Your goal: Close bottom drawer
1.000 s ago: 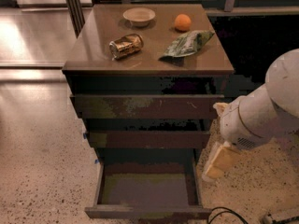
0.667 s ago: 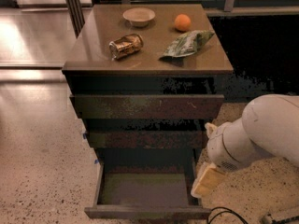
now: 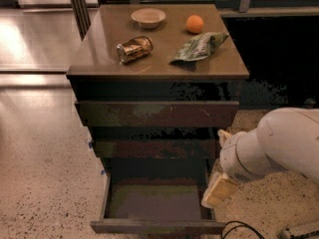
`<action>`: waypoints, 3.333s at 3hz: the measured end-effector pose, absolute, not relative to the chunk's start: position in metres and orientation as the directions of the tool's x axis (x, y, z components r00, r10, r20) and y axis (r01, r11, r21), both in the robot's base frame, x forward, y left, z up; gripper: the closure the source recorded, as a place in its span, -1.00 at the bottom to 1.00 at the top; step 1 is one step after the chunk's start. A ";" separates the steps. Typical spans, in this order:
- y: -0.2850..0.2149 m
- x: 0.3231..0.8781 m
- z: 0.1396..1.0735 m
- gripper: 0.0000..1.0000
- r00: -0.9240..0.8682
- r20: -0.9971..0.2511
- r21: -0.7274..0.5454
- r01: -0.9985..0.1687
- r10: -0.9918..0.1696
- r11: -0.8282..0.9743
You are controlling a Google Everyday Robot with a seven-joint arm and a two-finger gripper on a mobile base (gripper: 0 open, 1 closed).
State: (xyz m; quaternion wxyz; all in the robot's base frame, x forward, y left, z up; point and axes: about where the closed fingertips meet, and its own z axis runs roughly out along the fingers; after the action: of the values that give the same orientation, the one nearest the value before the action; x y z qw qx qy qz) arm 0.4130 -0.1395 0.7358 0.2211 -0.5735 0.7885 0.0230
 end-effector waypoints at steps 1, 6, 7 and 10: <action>-0.131 0.423 0.711 -1.00 -0.234 -0.411 -0.213 -0.915 -0.881 0.342; -0.092 0.447 0.500 -0.93 -0.232 -0.542 -0.121 -0.929 -0.807 0.349; -0.084 0.449 0.455 -0.47 -0.257 -0.582 -0.063 -0.932 -0.772 0.358; -0.056 0.440 0.349 0.93 -0.289 -0.622 0.006 -0.931 -0.728 0.364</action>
Offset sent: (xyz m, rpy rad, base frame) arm 0.0500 0.0385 -0.1634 0.1416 -0.0487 0.0271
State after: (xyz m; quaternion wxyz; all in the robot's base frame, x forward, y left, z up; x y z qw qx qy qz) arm 0.4398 -0.0557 0.3494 0.2702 -0.5315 0.7804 0.1882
